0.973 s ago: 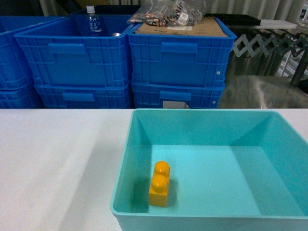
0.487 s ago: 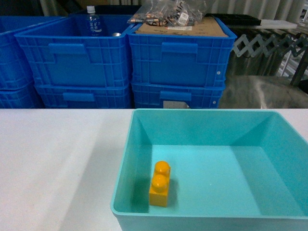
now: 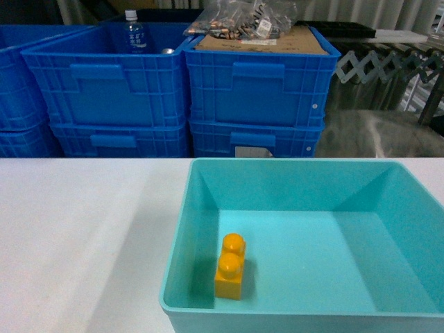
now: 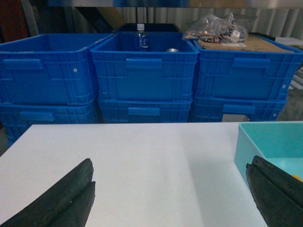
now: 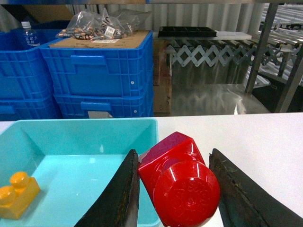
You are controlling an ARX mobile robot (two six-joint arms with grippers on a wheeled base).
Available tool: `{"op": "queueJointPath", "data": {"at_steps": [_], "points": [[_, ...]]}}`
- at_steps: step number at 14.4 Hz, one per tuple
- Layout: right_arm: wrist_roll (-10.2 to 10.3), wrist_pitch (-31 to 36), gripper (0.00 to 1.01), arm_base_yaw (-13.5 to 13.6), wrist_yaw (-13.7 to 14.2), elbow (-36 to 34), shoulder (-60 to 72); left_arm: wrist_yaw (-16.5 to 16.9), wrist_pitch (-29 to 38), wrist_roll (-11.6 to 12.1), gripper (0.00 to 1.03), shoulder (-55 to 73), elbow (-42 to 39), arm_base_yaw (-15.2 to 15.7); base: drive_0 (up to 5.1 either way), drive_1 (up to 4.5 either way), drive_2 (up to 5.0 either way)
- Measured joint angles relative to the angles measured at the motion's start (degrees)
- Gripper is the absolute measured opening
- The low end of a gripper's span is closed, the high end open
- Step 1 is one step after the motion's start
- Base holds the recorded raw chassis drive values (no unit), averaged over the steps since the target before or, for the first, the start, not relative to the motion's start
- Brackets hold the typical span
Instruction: Pick red block from blue box to shelf
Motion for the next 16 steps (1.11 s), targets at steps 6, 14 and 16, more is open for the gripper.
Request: {"op": "queueJointPath", "data": {"at_steps": [6,14,16], "points": [[0.0,0.0,0.37,0.0,0.0,0.0,0.0,0.0,0.0,0.0,0.98,0.0,0.0,0.0,0.0,0.00,0.0],[0.0,0.0,0.37,0.0,0.0,0.0,0.0,0.0,0.0,0.0,0.98,0.0,0.0,0.0,0.0,0.00,0.0],[0.0,0.0,0.37,0.0,0.0,0.0,0.0,0.0,0.0,0.0,0.98,0.0,0.0,0.0,-0.6,-0.55,-0.6]]}}
